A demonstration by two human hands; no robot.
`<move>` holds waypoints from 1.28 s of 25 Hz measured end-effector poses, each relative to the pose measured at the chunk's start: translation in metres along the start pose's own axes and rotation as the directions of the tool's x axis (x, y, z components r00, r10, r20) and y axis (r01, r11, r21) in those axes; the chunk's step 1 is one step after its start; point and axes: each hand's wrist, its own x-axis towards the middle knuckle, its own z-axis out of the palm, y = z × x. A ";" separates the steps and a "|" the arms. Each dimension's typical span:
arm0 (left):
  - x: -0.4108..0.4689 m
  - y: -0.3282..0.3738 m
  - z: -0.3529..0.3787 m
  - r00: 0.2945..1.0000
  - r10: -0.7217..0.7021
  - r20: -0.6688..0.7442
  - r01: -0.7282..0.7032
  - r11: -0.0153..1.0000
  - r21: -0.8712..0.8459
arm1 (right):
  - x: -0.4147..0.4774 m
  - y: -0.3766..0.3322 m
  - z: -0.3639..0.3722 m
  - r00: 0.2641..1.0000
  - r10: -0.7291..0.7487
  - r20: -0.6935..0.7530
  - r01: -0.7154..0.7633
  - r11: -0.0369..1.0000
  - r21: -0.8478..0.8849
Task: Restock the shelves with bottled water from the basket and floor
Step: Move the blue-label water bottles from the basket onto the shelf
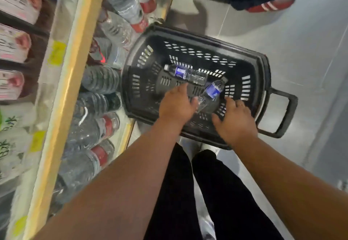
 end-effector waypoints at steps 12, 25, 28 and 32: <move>0.248 -0.063 0.152 0.925 -0.328 0.190 0.379 0.791 -0.480 | 0.232 0.036 0.193 0.864 0.357 0.355 -0.504 0.629 0.592; 0.271 -0.064 0.184 0.799 -0.491 0.348 0.447 0.096 -0.890 | 0.237 0.026 0.221 0.808 0.552 0.205 -0.324 0.127 0.937; 0.238 -0.060 0.152 0.781 -0.473 0.407 0.497 0.078 -0.864 | 0.206 0.014 0.197 0.842 0.506 0.185 -0.282 0.121 0.952; 0.197 -0.052 0.102 0.781 -0.418 0.465 0.497 -0.035 -0.867 | 0.161 0.001 0.163 0.885 0.416 0.208 -0.296 0.160 0.942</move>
